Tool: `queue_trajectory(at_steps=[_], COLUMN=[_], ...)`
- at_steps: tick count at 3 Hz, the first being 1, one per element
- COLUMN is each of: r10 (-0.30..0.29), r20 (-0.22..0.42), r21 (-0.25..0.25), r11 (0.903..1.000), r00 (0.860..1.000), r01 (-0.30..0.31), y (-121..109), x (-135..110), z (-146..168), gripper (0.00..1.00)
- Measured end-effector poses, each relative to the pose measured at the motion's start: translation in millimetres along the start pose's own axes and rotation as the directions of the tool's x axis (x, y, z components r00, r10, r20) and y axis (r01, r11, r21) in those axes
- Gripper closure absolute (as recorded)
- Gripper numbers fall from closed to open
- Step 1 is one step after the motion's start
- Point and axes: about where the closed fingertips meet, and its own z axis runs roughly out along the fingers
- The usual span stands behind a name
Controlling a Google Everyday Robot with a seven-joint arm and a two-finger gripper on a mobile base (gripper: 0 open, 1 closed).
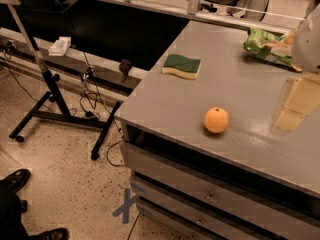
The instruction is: Pick orange
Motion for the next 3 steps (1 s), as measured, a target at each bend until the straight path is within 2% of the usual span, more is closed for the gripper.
queue_trajectory(at_steps=[1, 2, 3], r10=[0.035, 0.084, 0.129], r20=[0.065, 0.140, 0.216], r21=[-0.041, -0.095, -0.144], r11=[0.9986, 0.9929, 0.9845], r00=[0.997, 0.987, 0.968], r01=[-0.032, -0.072, -0.099], y=[7.4, 13.8, 22.2], x=[-6.3, -16.9, -32.4], z=[29.3, 57.6, 82.6], gripper=[0.00, 0.00, 0.00])
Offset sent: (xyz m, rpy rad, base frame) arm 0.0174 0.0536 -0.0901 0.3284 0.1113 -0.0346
